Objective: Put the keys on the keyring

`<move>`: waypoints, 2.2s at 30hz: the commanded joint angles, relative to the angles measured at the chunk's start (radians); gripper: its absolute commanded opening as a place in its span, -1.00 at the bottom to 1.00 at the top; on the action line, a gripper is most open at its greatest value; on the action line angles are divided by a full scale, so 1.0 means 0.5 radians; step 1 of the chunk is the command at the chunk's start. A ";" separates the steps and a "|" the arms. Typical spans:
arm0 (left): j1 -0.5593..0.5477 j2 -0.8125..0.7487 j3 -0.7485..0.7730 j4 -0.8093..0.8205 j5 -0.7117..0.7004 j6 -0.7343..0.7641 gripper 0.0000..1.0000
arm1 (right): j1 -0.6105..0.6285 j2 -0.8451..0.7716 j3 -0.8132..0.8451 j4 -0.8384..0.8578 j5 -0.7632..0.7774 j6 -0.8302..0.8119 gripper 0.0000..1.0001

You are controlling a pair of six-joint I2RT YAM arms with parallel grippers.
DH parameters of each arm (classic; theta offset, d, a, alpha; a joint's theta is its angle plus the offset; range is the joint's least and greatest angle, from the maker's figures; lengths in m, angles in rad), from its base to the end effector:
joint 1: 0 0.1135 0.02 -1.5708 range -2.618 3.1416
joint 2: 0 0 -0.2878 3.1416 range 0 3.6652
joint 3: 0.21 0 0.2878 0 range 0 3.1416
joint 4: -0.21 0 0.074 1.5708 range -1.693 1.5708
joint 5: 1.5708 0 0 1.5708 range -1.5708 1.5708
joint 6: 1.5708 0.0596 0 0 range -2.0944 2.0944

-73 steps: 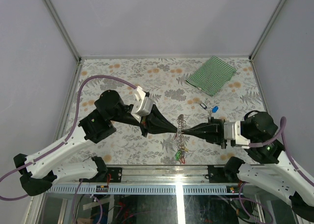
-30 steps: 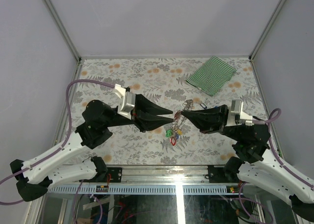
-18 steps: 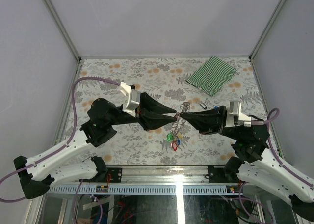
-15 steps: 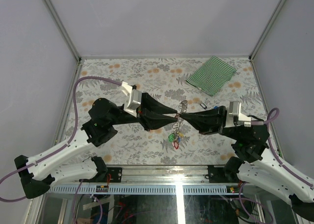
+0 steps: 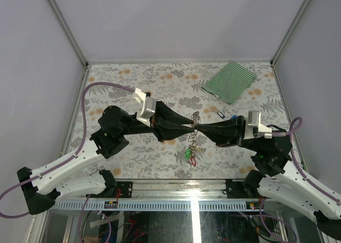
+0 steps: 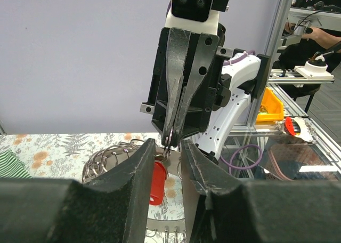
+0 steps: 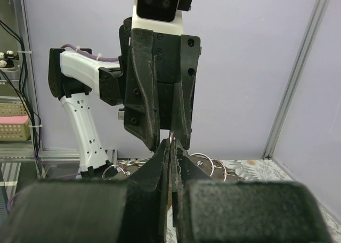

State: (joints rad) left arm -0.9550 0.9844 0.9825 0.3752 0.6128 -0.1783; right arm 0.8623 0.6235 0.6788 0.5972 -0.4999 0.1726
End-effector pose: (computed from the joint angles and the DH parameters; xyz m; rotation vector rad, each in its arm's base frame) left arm 0.1202 -0.2293 0.4574 1.0175 0.9446 -1.3272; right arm 0.0853 0.1435 0.4337 -0.7880 0.7331 1.1690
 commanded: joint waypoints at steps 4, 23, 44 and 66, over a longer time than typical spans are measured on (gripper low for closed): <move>-0.005 0.007 0.001 0.123 0.038 -0.008 -0.57 | 0.001 -0.010 0.045 0.296 -0.025 0.001 -1.00; -0.007 0.026 0.008 0.124 0.079 -0.013 -0.66 | 0.002 -0.024 0.031 0.355 -0.025 0.037 -1.00; -0.006 0.108 0.171 -0.124 0.241 0.057 -1.00 | 0.002 -0.039 0.061 0.214 -0.140 0.010 -0.93; -0.006 0.116 0.304 -0.437 0.293 0.172 -1.00 | 0.002 -0.040 0.171 -0.019 -0.342 0.023 -0.74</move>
State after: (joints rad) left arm -0.9550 1.0286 1.0985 0.2062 0.7681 -0.1207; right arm 0.8619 0.6067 0.6998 0.5766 -0.6361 0.1925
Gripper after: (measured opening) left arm 0.011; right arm 0.116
